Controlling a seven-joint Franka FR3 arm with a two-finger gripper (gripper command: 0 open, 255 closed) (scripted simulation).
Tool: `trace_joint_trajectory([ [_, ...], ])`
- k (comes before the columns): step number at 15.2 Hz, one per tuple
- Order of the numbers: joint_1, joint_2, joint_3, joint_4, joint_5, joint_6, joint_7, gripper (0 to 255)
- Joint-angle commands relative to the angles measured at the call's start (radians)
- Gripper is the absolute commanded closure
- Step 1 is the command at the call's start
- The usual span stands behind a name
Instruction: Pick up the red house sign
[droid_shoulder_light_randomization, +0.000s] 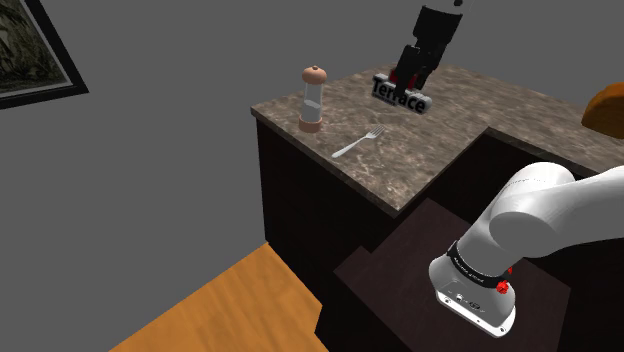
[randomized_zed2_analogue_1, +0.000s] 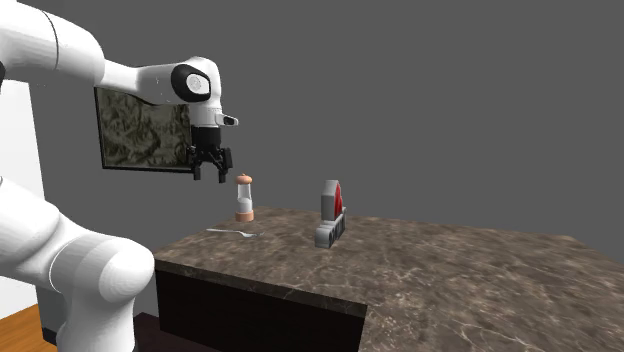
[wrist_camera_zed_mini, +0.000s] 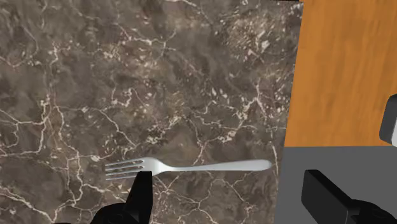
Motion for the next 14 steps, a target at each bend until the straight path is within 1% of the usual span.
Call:
trace_joint_trajectory([
  [1, 0.000, 0.000, 0.000, 0.000, 0.000, 0.000, 0.000, 0],
  [8, -0.038, 0.110, -0.134, 0.056, -0.086, 0.088, -0.169, 0],
  [14, -0.056, 0.240, -0.246, 0.150, -0.122, 0.160, -0.312, 0],
])
